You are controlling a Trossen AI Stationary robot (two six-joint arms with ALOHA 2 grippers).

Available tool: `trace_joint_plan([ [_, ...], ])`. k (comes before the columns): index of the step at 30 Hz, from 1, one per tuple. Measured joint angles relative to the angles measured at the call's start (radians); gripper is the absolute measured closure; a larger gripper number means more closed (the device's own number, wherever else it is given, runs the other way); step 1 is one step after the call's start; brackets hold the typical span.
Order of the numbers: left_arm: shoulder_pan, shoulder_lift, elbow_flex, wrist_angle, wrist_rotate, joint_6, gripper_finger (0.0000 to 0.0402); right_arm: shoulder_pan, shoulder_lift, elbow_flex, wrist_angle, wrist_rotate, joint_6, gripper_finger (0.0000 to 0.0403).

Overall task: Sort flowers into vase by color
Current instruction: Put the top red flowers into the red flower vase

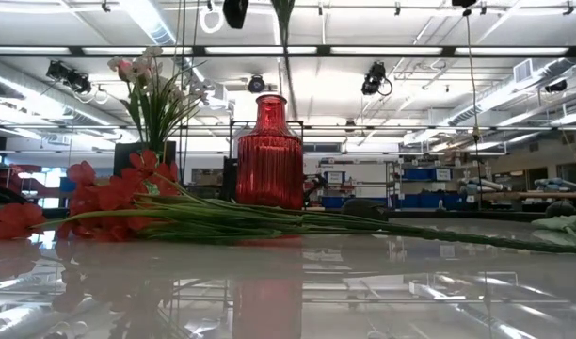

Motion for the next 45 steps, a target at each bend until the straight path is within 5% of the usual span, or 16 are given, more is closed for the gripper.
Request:
trace_joint_plan([
  [11,-0.161,0.001,0.002,0.069,-0.053,-0.061,0.0391,0.000,-0.070,0.000,-0.038,0.015,-0.006,0.0289],
  [17,-0.190,0.032,0.152,-0.201,-0.110,-0.093,0.0392,0.000,-0.103,0.000,-0.119,0.030,-0.008,0.0288],
  [22,-0.213,0.057,0.250,-0.272,-0.132,-0.072,0.0392,0.000,-0.120,0.000,-0.166,0.031,-0.009,0.0288],
  [34,-0.265,0.129,0.242,-0.314,-0.181,-0.029,0.0393,0.000,-0.128,0.000,-0.181,0.034,-0.026,0.0289],
  [45,-0.264,0.127,0.083,-0.223,-0.192,-0.095,0.0391,0.000,-0.127,0.000,-0.182,0.038,-0.022,0.0289],
])
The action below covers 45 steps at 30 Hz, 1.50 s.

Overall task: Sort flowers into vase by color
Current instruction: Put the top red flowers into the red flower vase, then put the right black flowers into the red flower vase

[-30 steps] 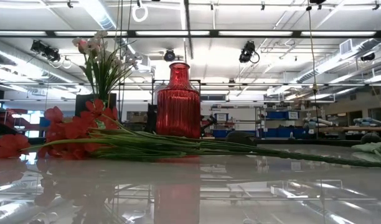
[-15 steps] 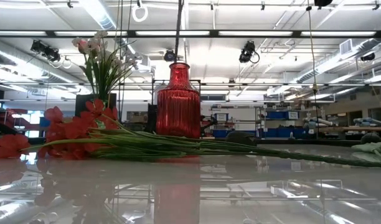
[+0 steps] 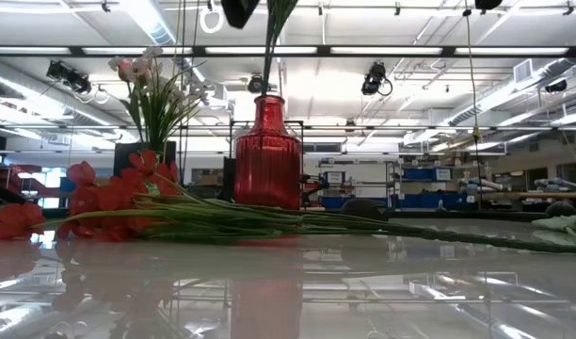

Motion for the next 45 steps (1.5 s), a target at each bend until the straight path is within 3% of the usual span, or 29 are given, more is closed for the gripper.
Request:
trace_joint_plan([
  [4,-0.003,0.000,-0.015,-0.015,0.001,-0.002,0.0370,0.000,0.000,0.000,-0.018,0.083,0.066,0.0289],
  [9,-0.004,0.000,-0.017,-0.026,0.000,-0.009,0.0314,-0.001,0.004,0.000,-0.121,0.224,0.255,0.0289],
  [17,-0.002,0.000,0.002,-0.044,-0.003,-0.032,0.0202,0.000,0.041,0.000,-0.203,0.192,0.487,0.0277],
  [21,-0.002,0.000,0.049,-0.190,-0.003,-0.028,0.0153,0.000,0.070,0.000,-0.213,0.179,0.588,0.0270],
  [25,-0.002,0.000,0.110,-0.354,-0.003,-0.026,0.0117,-0.024,0.108,0.000,-0.343,0.198,0.872,0.0270],
  [30,-0.002,0.000,0.224,-0.540,-0.004,0.036,0.0099,-0.038,0.182,0.000,-0.554,0.108,1.124,0.0270],
  [37,0.022,-0.003,0.391,-0.847,-0.012,0.069,0.0098,-0.022,0.318,0.000,-0.727,0.017,1.304,0.0285],
  [40,0.037,-0.028,0.402,-0.974,-0.027,0.060,0.0098,-0.002,0.378,0.000,-0.766,0.012,1.363,0.0291],
  [45,0.044,-0.112,0.338,-1.046,-0.072,-0.002,0.0098,0.052,0.469,0.000,-0.796,-0.002,1.454,0.0291],
])
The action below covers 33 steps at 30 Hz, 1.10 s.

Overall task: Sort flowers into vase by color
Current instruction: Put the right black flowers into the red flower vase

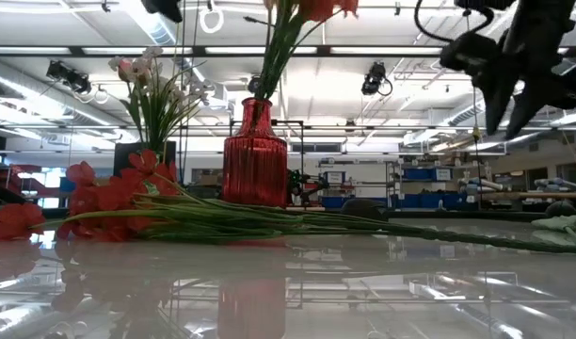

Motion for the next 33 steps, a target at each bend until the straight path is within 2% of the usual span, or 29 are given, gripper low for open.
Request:
trace_joint_plan([
  [8,0.000,-0.083,-0.180,0.063,-0.013,-0.164,0.0098,0.051,0.157,0.000,-0.189,-0.096,0.159,0.0291],
  [13,0.000,-0.079,-0.260,0.067,-0.027,-0.224,0.0098,0.060,0.249,-0.001,-0.187,-0.091,0.189,0.0286],
  [17,-0.002,-0.078,-0.306,0.053,-0.026,-0.237,0.0098,0.052,0.308,-0.052,-0.084,-0.124,0.223,0.0286],
  [23,-0.002,-0.079,-0.308,0.029,-0.026,-0.231,0.0098,0.041,0.349,-0.161,0.103,-0.148,0.323,0.0287],
  [29,-0.002,-0.079,-0.308,0.030,-0.027,-0.168,0.0098,0.038,0.353,-0.229,0.193,-0.173,0.402,0.0290],
  [33,-0.002,-0.079,-0.308,0.031,-0.027,-0.160,0.0098,0.038,0.350,-0.234,0.207,-0.160,0.421,0.0309],
])
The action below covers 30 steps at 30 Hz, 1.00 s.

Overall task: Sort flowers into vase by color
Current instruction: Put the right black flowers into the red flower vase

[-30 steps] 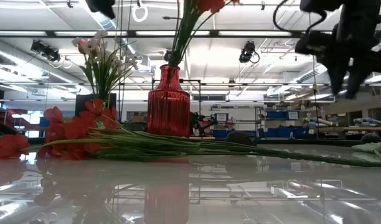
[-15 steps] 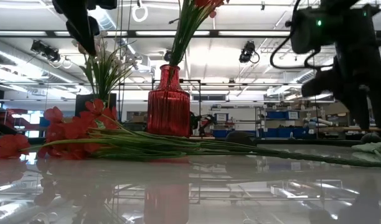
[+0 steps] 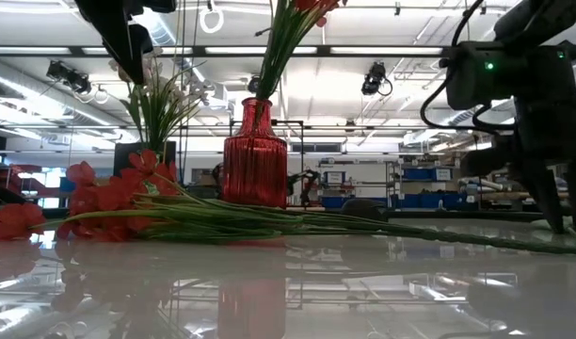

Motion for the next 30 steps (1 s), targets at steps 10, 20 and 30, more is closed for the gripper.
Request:
trace_joint_plan([
  [10,0.000,-0.005,0.000,-0.071,0.000,0.000,0.0098,0.003,-0.005,0.000,0.017,0.020,0.003,0.0393],
  [20,0.000,-0.085,0.000,-0.097,0.000,-0.027,0.0098,0.026,-0.029,0.044,0.074,0.114,-0.011,0.0392],
  [30,0.012,-0.131,0.000,0.252,-0.103,-0.060,0.0098,0.005,-0.110,0.168,0.217,0.429,-0.486,0.0393],
])
